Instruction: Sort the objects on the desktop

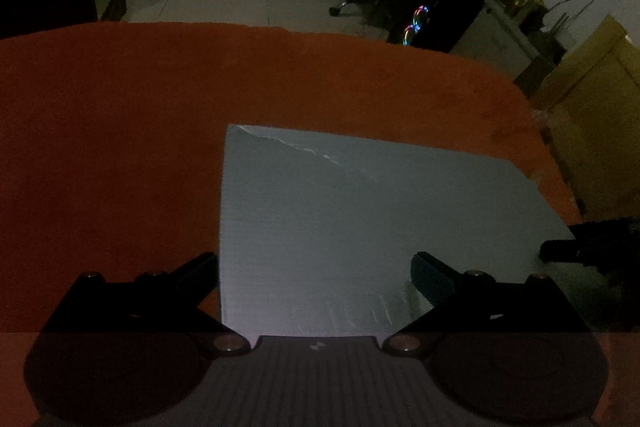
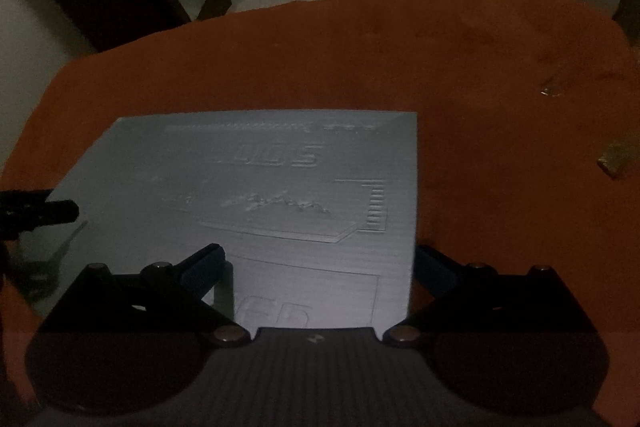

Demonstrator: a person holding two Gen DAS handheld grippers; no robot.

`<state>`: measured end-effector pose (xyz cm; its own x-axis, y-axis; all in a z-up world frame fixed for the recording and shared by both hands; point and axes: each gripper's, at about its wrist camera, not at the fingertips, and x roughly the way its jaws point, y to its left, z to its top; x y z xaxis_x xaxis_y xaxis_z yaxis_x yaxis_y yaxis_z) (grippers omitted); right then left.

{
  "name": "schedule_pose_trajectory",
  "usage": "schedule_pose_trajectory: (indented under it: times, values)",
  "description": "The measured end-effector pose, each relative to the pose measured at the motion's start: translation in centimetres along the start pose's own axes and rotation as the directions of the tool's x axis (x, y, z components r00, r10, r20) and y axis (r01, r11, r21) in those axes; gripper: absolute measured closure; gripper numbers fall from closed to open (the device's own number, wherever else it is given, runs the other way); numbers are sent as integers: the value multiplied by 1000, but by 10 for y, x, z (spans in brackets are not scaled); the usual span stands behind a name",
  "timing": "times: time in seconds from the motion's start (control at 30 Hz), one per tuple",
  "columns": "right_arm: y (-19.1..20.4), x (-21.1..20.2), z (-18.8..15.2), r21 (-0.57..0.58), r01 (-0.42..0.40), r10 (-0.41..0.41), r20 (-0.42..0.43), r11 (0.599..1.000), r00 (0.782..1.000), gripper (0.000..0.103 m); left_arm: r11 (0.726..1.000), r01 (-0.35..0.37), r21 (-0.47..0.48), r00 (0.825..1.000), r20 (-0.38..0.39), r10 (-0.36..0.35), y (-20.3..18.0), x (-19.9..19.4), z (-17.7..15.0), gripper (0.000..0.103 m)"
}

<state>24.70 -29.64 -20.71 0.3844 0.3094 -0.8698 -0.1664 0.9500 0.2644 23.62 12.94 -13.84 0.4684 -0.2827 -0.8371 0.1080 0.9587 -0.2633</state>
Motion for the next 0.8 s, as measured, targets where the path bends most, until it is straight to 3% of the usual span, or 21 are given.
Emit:
schedule_pose_trajectory:
  times: [0.17,0.43,0.8]
  values:
    - [12,-43,-21,-10,-12,13,31,1000,999,0,999,-16,-45,1000,-2,16,-16,-19,-10,1]
    - [28,-105,-67,15,4,-5,88,1000,996,0,998,22,-65,999,38,-20,-33,-57,-42,1]
    - [55,-123,-117,-1,27,-26,68,1000,997,0,1000,-18,10,998,67,18,-53,-80,-86,1]
